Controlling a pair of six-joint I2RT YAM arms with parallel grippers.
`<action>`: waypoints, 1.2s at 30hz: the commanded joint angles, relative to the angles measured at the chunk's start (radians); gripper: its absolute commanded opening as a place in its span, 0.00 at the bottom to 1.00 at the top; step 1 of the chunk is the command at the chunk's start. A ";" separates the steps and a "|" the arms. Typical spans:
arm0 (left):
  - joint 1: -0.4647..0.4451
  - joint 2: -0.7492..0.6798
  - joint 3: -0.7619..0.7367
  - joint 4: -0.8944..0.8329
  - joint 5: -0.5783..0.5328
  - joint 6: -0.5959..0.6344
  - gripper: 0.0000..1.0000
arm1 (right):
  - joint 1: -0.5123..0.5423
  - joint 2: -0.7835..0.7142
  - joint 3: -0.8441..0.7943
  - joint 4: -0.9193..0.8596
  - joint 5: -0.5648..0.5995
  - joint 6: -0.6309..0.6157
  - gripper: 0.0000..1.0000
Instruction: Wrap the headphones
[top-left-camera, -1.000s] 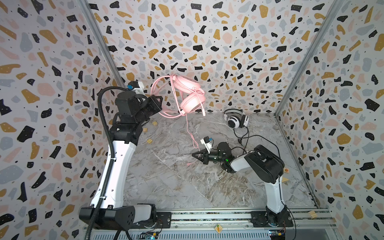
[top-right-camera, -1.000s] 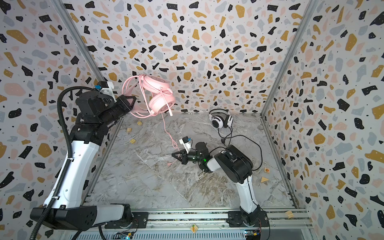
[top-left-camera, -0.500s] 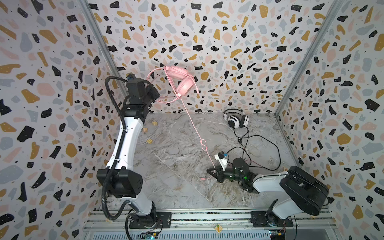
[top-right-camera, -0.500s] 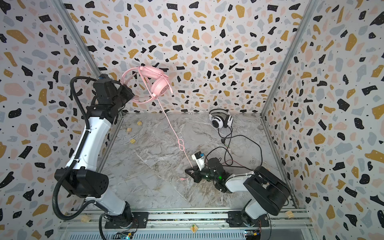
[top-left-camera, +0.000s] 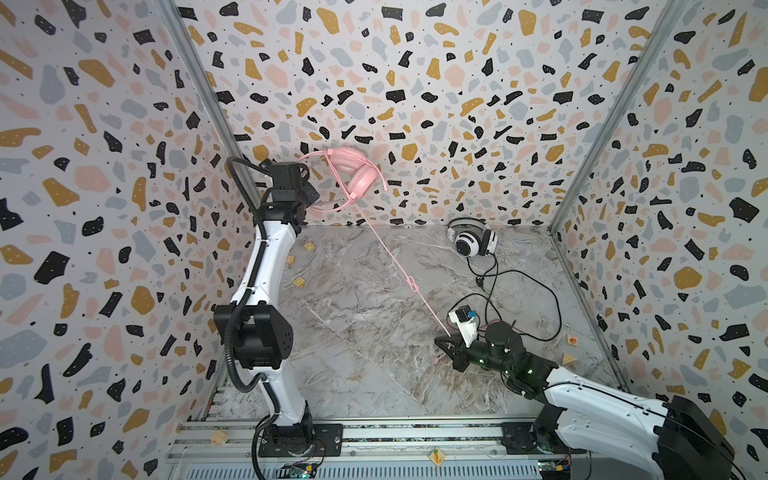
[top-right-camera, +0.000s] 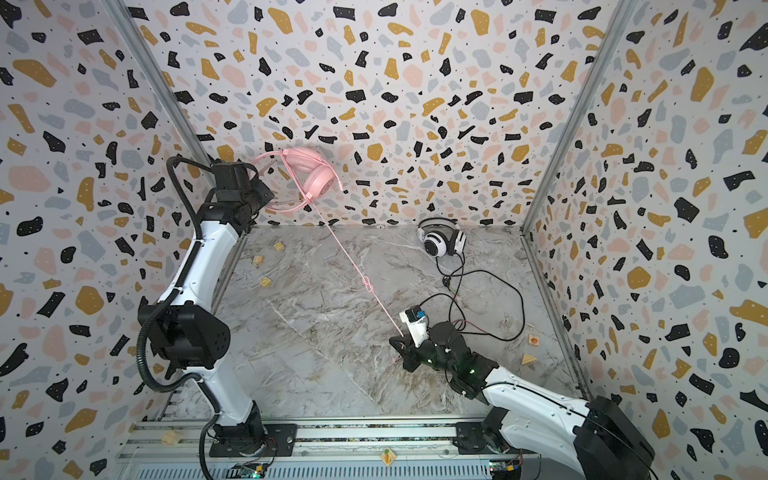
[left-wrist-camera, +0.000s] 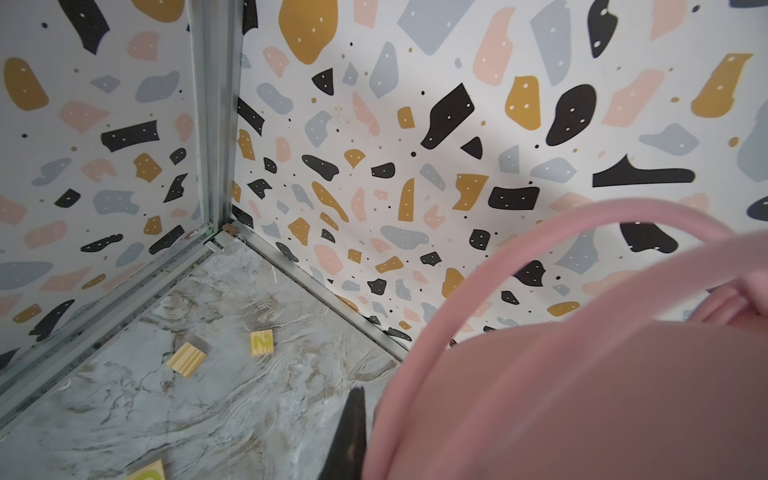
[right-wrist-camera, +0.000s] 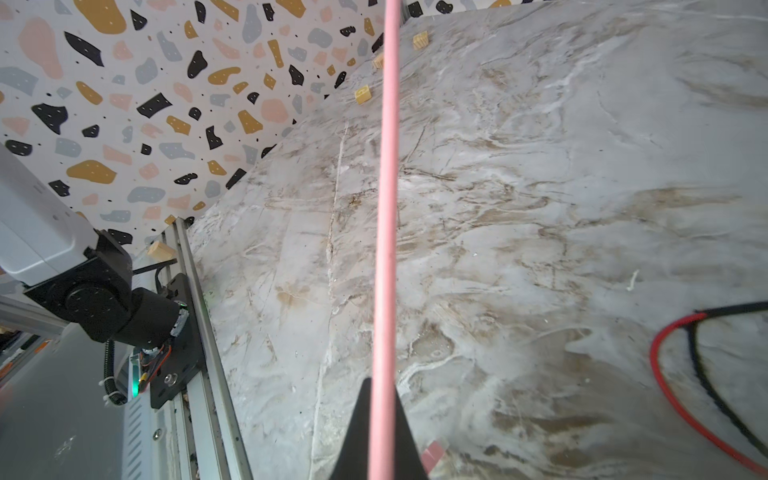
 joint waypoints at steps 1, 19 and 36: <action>0.026 -0.020 0.047 0.199 -0.094 -0.038 0.00 | 0.022 -0.047 0.056 -0.237 0.038 -0.041 0.00; -0.296 -0.165 -0.539 0.347 -0.585 0.335 0.00 | 0.119 -0.050 0.734 -0.612 0.394 -0.279 0.00; -0.587 -0.473 -0.880 0.341 -0.329 0.626 0.00 | -0.336 0.239 1.232 -0.572 0.089 -0.352 0.00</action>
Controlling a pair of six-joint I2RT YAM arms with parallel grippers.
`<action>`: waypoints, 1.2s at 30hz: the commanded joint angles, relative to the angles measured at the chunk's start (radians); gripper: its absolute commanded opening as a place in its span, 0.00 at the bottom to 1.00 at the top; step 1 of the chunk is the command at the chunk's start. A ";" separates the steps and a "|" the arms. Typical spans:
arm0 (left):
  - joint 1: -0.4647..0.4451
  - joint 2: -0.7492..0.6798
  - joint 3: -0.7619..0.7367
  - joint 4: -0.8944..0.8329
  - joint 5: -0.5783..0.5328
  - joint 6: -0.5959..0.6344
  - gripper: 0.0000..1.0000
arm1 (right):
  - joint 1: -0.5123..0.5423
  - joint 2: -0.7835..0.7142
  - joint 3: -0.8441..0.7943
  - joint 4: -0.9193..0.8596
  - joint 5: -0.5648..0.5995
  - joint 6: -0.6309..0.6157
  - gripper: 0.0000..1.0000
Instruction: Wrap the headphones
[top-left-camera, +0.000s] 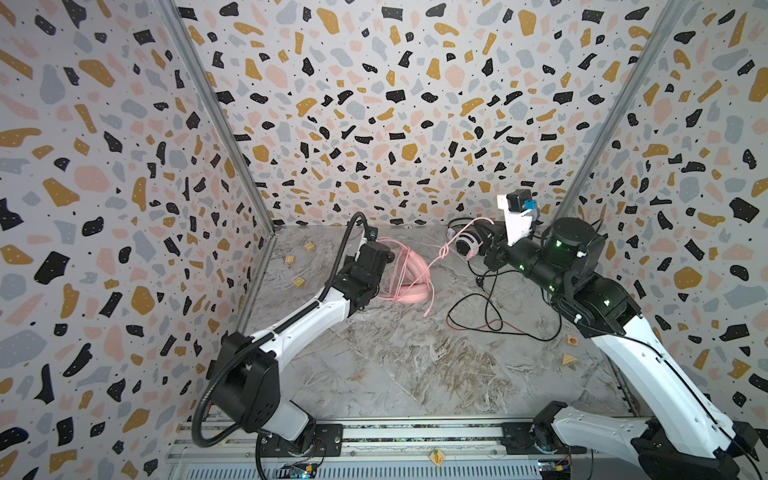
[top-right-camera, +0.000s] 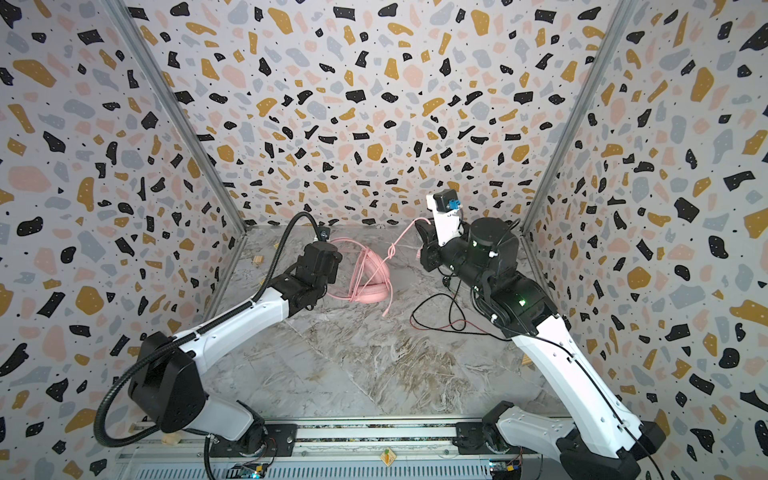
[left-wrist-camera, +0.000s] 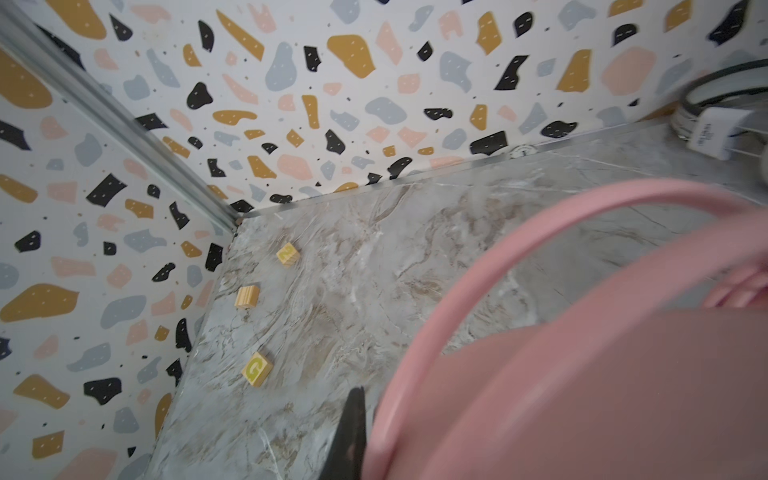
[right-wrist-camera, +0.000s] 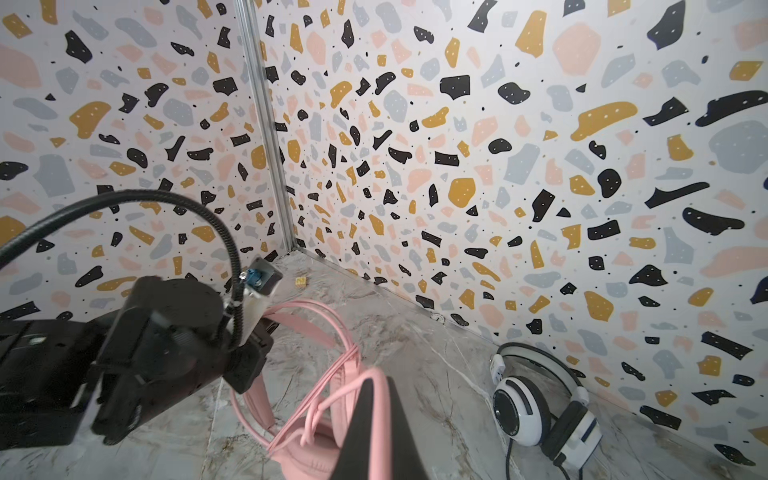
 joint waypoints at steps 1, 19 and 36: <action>-0.029 -0.083 -0.031 0.033 0.115 0.075 0.00 | -0.096 0.056 0.096 0.063 -0.132 0.004 0.00; -0.033 -0.291 -0.019 -0.210 0.842 0.057 0.00 | -0.326 0.465 0.063 0.287 -0.489 0.192 0.00; 0.030 -0.368 0.079 0.132 0.841 -0.399 0.00 | -0.092 0.241 -0.560 0.611 -0.506 0.290 0.00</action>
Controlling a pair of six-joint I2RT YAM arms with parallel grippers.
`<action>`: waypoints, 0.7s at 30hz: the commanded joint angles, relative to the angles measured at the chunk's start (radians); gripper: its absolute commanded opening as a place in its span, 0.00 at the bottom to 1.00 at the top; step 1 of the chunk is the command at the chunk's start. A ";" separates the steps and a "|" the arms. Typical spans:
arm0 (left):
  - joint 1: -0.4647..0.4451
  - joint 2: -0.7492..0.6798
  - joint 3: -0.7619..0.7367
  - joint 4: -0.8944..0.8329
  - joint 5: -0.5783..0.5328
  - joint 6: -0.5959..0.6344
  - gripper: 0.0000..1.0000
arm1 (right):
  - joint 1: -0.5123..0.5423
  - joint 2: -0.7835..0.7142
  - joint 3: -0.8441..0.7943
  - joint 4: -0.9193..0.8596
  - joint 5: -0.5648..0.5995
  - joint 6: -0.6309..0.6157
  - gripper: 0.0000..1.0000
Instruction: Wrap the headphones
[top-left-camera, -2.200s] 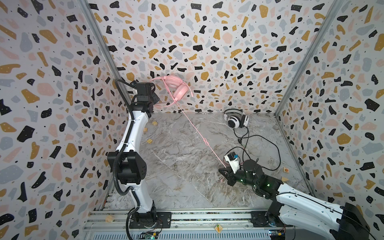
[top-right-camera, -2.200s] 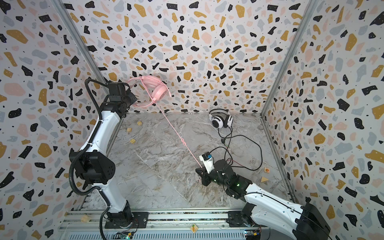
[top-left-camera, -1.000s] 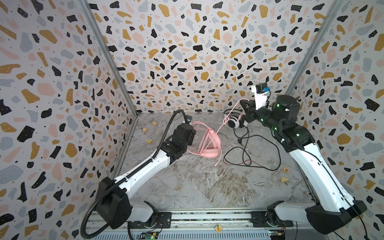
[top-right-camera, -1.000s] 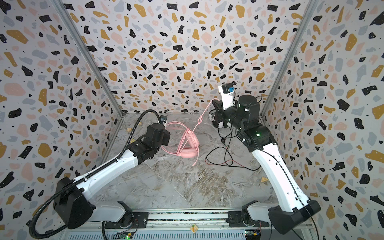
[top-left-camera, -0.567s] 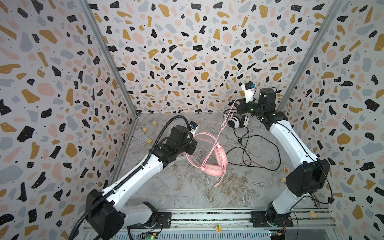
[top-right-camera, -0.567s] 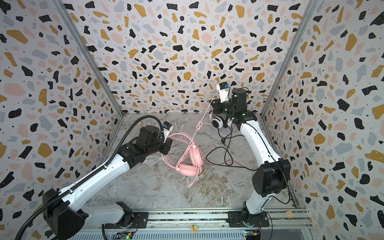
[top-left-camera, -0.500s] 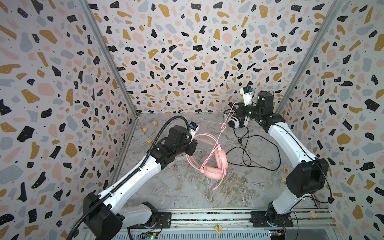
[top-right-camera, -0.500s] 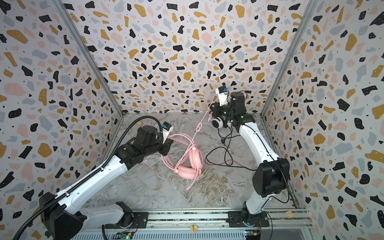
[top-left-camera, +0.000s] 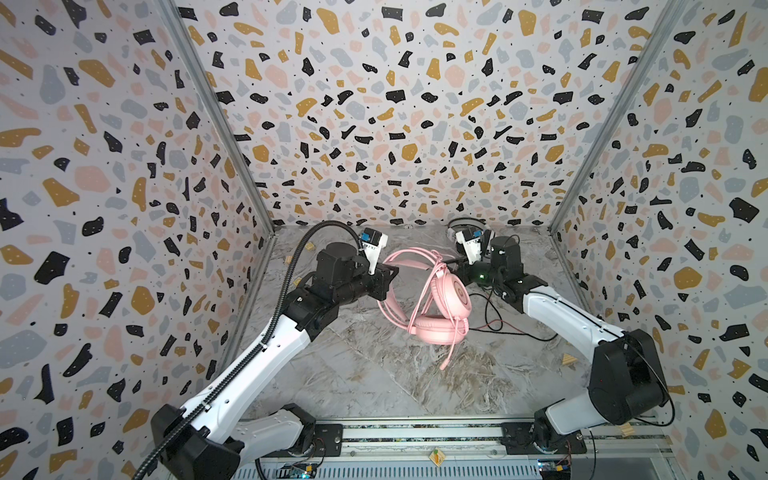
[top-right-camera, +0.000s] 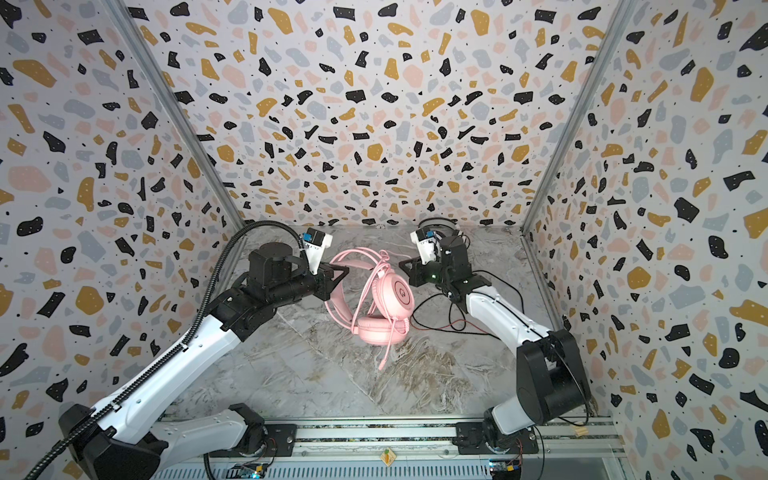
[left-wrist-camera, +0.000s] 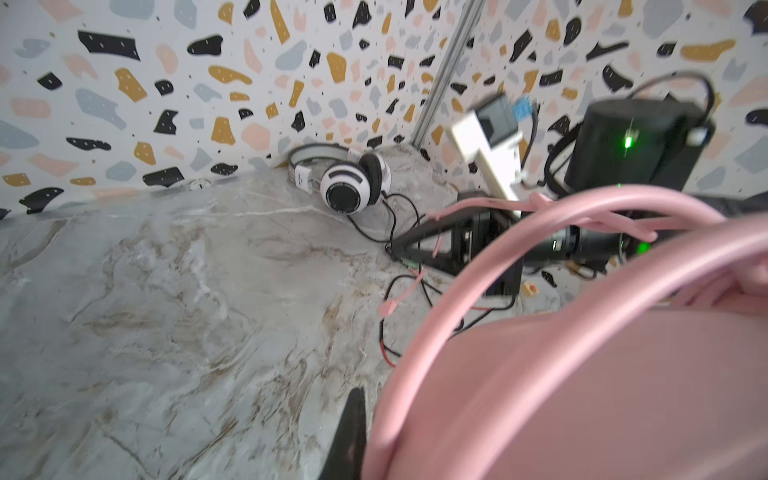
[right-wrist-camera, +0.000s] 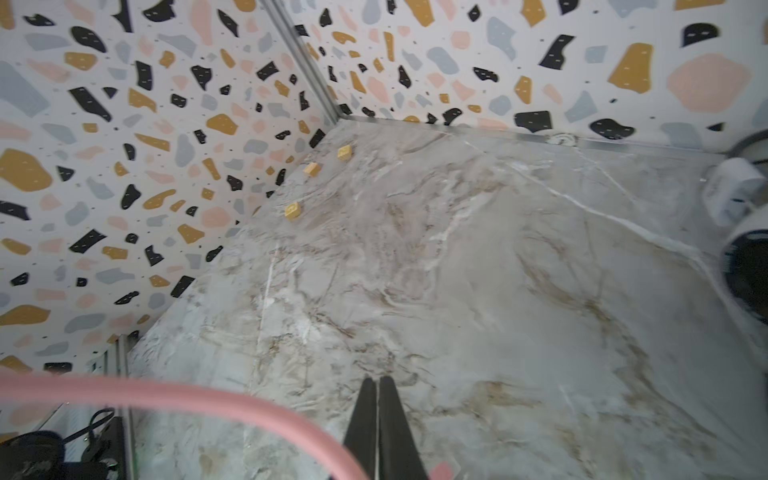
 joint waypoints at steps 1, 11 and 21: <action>0.005 -0.065 0.060 0.244 -0.097 -0.219 0.00 | 0.054 -0.083 -0.089 0.176 -0.013 0.086 0.00; 0.000 -0.098 -0.071 0.429 -0.508 -0.478 0.00 | 0.231 -0.171 -0.386 0.710 -0.053 0.425 0.01; -0.002 -0.037 -0.138 0.401 -0.711 -0.506 0.00 | 0.361 -0.240 -0.521 0.797 0.008 0.508 0.07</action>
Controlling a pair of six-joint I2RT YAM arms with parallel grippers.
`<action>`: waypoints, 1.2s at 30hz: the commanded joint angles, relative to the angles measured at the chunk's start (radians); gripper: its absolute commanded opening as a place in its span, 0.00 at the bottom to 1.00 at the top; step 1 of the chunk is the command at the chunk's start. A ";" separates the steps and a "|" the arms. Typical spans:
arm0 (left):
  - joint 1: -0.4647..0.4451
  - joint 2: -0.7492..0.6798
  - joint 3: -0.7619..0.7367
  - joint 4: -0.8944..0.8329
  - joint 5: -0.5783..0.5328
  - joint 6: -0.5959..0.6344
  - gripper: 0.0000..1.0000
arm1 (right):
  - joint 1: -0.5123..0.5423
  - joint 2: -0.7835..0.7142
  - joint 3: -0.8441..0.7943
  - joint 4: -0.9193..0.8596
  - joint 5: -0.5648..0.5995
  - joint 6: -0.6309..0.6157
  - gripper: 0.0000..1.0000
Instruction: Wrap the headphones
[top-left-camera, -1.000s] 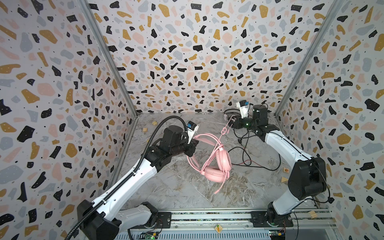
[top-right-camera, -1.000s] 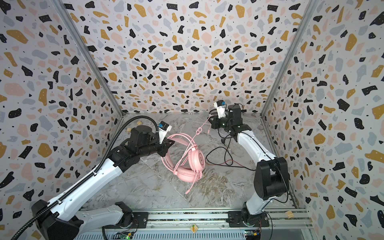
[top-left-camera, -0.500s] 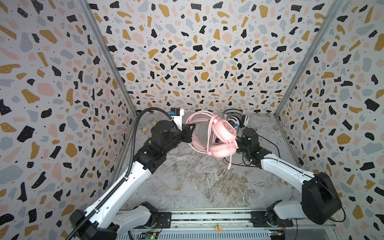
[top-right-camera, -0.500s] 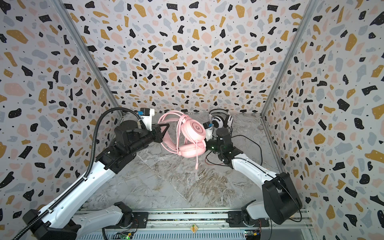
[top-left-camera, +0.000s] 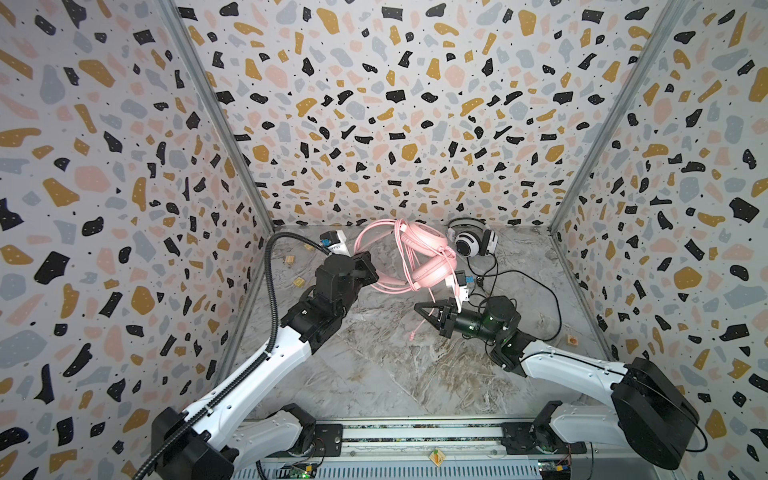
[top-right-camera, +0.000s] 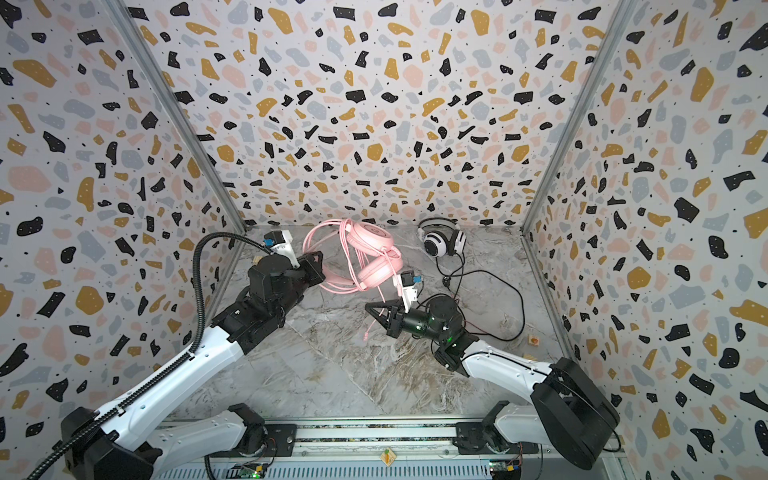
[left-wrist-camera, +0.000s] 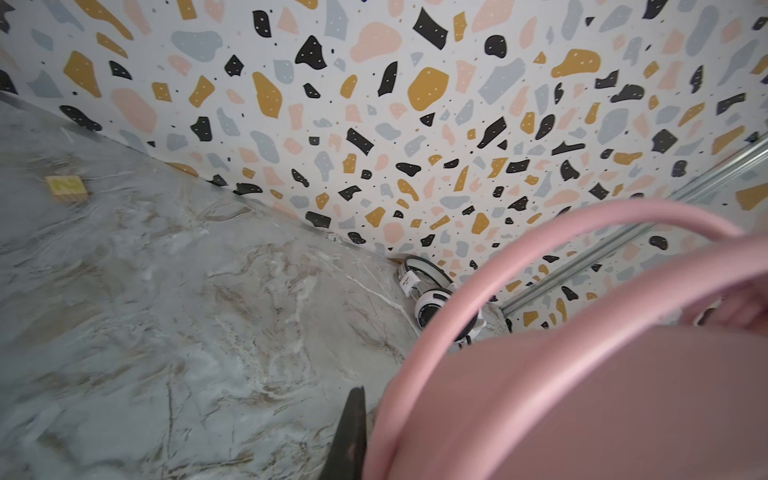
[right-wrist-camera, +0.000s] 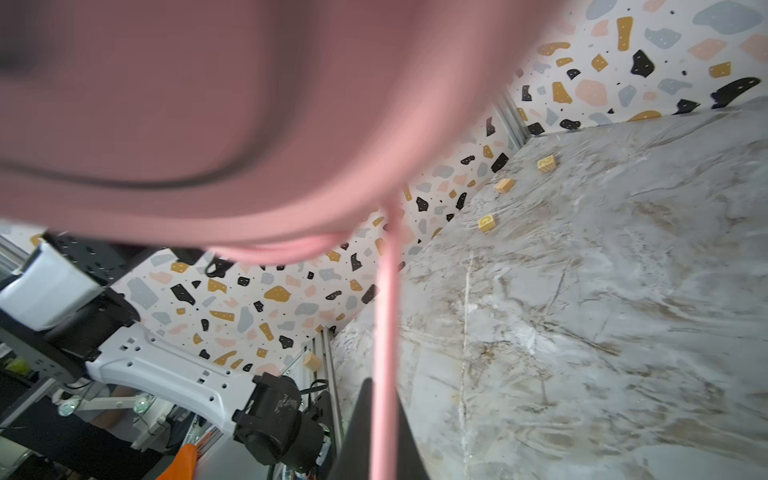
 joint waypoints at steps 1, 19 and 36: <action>0.011 -0.002 0.026 0.179 -0.135 -0.087 0.00 | 0.035 -0.026 -0.038 0.056 -0.007 0.050 0.08; 0.008 -0.041 -0.123 0.160 -0.259 -0.082 0.00 | 0.042 -0.185 0.135 -0.377 0.082 -0.083 0.05; -0.149 0.174 -0.057 -0.115 -0.313 0.266 0.00 | 0.050 0.135 0.842 -1.392 0.456 -0.742 0.02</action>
